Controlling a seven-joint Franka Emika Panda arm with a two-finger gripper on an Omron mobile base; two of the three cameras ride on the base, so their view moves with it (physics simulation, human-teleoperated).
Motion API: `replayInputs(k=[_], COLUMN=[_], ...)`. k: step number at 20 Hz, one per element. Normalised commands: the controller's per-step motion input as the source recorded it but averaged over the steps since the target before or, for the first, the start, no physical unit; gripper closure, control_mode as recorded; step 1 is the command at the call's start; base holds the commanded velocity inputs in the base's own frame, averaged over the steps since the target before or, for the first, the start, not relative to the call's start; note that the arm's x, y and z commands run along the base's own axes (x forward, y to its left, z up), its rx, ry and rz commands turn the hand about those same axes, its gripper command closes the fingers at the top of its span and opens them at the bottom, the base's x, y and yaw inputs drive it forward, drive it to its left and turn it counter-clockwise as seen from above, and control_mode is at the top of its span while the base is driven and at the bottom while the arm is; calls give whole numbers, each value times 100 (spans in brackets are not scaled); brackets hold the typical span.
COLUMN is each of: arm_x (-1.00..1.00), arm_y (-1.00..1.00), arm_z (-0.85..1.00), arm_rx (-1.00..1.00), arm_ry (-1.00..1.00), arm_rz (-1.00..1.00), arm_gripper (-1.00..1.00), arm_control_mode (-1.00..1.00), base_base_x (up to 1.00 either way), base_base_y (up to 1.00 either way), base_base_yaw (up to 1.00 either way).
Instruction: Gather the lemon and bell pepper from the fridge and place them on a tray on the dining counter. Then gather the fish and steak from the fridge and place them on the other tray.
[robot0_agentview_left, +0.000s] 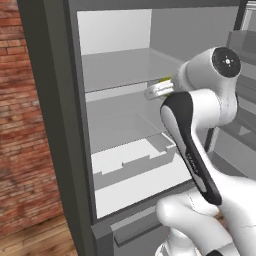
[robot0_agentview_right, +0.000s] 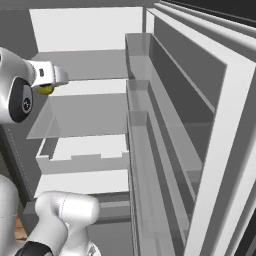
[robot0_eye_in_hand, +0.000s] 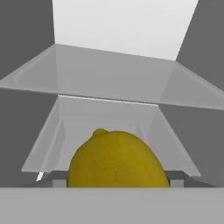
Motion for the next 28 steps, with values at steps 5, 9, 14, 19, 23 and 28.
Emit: replayInputs(k=[5,9,14,19,23,28], arm_x=[-100,-96,-52,-1,0,0], arm_y=[-30,-10,0,0,0,0], arm_z=[0,-2,-3,0,0,0], arm_rx=[3,1,0,0,0,0], arm_ry=[0,-1,-1,0,0,0], arm_rz=[-5,-6,-1,0,0,0], arm_gripper=[100,100,100,100,100,100], arm_control_mode=[-100,-100,-100,-100,100,100], base_base_x=[0,0,0,0,-43,-64], base_base_y=[0,0,0,0,7,33], base_base_yaw=[0,0,0,0,-2,-7])
